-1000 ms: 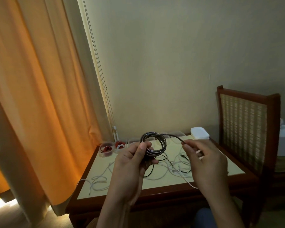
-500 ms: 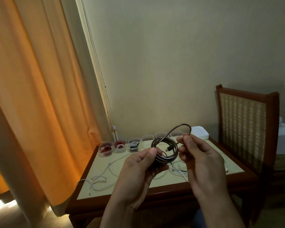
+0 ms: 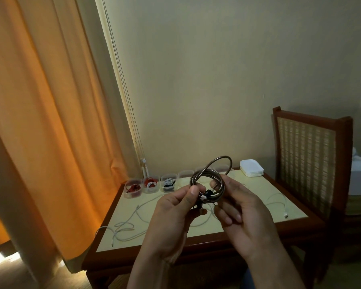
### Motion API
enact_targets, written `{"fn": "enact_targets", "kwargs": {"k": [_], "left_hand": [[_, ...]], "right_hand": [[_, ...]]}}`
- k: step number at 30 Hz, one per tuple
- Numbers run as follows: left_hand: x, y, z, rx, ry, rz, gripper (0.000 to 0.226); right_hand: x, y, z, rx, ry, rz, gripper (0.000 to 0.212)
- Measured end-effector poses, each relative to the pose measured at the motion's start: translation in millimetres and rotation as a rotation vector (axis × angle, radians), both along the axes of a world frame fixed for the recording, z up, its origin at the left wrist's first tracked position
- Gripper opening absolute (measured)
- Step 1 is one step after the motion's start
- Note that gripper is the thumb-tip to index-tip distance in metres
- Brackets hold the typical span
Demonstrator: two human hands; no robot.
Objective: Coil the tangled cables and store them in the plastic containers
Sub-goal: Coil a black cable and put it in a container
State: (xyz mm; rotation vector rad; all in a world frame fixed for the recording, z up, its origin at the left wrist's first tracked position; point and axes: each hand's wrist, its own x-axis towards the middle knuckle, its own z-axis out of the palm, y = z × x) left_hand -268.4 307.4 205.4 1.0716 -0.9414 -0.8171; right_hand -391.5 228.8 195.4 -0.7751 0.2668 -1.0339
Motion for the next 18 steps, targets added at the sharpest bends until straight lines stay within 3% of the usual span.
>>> {"fn": "enact_targets", "kwargs": {"k": [7, 11, 14, 18], "left_hand": [[-5, -1, 2, -0.056, -0.045, 0.169, 0.041], [-8, -2, 2, -0.036, -0.113, 0.202, 0.040], [-4, -3, 5, 0.000, -0.139, 0.165, 0.037], [8, -3, 14, 0.066, -0.266, 0.100, 0.023]], "right_hand": [[2, 11, 1, -0.183, 0.097, -0.011, 0.027], [6, 26, 6, -0.477, 0.397, -0.156, 0.030], [10, 24, 6, -0.511, 0.435, -0.275, 0.020], [6, 15, 8, -0.535, 0.515, -0.201, 0.018]]}}
